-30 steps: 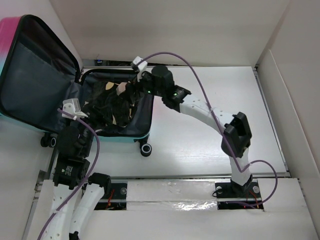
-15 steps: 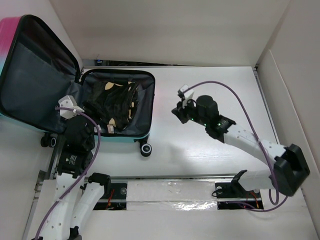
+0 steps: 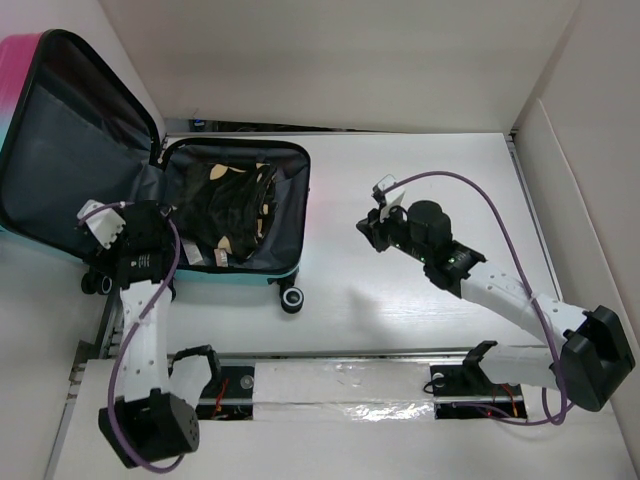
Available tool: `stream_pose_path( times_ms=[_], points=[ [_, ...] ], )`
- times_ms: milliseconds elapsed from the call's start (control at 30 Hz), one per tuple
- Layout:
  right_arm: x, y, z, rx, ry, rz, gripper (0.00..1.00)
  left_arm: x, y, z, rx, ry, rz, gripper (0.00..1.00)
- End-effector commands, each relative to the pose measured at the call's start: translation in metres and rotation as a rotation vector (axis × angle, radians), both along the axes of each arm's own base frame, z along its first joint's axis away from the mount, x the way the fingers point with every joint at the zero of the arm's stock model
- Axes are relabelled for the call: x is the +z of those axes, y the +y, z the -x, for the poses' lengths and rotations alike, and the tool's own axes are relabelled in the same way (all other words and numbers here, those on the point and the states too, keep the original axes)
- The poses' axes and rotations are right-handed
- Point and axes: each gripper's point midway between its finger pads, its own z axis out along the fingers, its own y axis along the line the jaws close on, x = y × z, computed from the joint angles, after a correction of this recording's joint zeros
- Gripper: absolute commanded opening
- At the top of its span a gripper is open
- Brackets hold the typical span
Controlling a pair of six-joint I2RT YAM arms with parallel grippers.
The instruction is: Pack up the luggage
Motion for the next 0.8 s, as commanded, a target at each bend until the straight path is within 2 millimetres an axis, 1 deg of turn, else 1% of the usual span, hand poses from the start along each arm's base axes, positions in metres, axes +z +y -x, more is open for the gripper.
stream_pose_path(
  times_ms=[0, 33, 67, 100, 133, 167, 200, 233, 267, 333, 400, 467, 567, 600, 633, 700, 733, 767],
  points=[
    [0.021, 0.004, 0.001, 0.026, -0.042, -0.053, 0.16, -0.009, 0.029, 0.019, 0.180, 0.028, -0.006, 0.72],
    [0.023, 0.007, 0.005, 0.055, -0.038, -0.057, 0.17, -0.010, 0.036, 0.030, 0.242, 0.071, -0.020, 0.70],
    [0.025, 0.008, 0.008, 0.068, -0.038, -0.062, 0.17, -0.005, 0.042, 0.029, 0.278, 0.060, -0.008, 0.70],
    [0.027, 0.009, 0.009, 0.077, -0.043, -0.066, 0.17, -0.001, 0.053, 0.039, 0.332, 0.063, -0.008, 0.70],
    [0.029, 0.010, 0.011, 0.090, -0.047, -0.071, 0.17, 0.007, 0.060, 0.046, 0.370, 0.053, -0.024, 0.70],
    [0.029, 0.015, 0.014, 0.105, -0.051, -0.077, 0.17, 0.022, 0.066, 0.050, 0.373, 0.044, -0.052, 0.70],
    [0.028, 0.016, 0.014, 0.109, -0.048, -0.076, 0.17, 0.035, 0.077, 0.052, 0.397, 0.006, -0.074, 0.71],
    [0.028, 0.022, 0.020, 0.141, -0.043, -0.078, 0.17, 0.041, 0.077, 0.052, 0.387, 0.013, -0.083, 0.71],
    [0.027, 0.024, 0.020, 0.153, -0.037, -0.077, 0.17, 0.051, 0.081, 0.048, 0.400, 0.012, -0.085, 0.71],
    [0.026, 0.035, 0.028, 0.198, -0.037, -0.070, 0.17, 0.054, 0.083, 0.046, 0.409, 0.035, -0.084, 0.71],
    [0.024, 0.039, 0.031, 0.212, -0.039, -0.057, 0.17, 0.062, 0.086, 0.043, 0.414, 0.031, -0.098, 0.72],
    [0.024, 0.041, 0.033, 0.220, -0.041, -0.049, 0.17, 0.066, 0.088, 0.034, 0.397, 0.029, -0.096, 0.72],
    [0.023, 0.045, 0.035, 0.234, -0.043, -0.044, 0.17, 0.070, 0.090, 0.027, 0.383, 0.024, -0.100, 0.72],
    [0.024, 0.045, 0.034, 0.232, -0.046, -0.039, 0.17, 0.071, 0.091, 0.027, 0.386, 0.027, -0.103, 0.70],
    [0.022, 0.044, 0.032, 0.220, -0.044, -0.033, 0.17, 0.072, 0.092, 0.027, 0.391, 0.029, -0.106, 0.62],
    [0.019, 0.046, 0.033, 0.215, -0.040, -0.023, 0.17, 0.071, 0.092, 0.029, 0.408, 0.029, -0.109, 0.56],
    [0.018, 0.044, 0.030, 0.197, -0.036, -0.015, 0.17, 0.071, 0.093, 0.030, 0.414, 0.026, -0.109, 0.49],
    [0.016, 0.043, 0.029, 0.190, -0.033, -0.010, 0.17, 0.070, 0.093, 0.030, 0.415, 0.025, -0.108, 0.46]
  ],
)
